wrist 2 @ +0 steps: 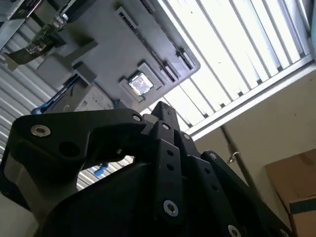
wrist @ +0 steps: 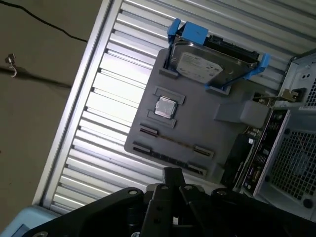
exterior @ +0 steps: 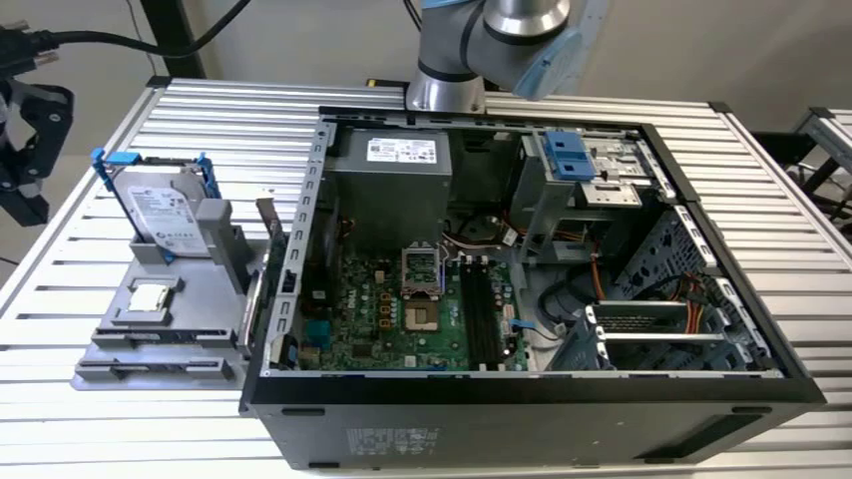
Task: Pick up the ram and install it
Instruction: 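Pick up the ram and move it above insertion slot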
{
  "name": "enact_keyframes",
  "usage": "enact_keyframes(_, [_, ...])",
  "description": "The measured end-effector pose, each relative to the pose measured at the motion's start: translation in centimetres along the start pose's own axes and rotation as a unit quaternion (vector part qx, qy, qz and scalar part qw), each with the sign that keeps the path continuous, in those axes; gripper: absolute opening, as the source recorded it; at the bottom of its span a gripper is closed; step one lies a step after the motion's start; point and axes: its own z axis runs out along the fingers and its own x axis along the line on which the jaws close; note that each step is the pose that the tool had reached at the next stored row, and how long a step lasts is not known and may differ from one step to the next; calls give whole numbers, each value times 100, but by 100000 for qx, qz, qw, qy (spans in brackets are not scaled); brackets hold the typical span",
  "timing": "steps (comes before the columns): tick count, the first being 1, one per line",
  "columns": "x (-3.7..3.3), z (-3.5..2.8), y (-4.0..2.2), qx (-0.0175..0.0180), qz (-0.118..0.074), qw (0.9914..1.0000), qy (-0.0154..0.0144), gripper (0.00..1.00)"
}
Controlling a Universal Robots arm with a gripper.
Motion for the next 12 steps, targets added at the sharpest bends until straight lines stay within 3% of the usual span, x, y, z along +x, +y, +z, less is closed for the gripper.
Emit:
enact_keyframes(6, [0,0,0,-28,-4448,99901,214,0])
enact_keyframes(12, [0,0,0,15,-8641,99625,450,0])
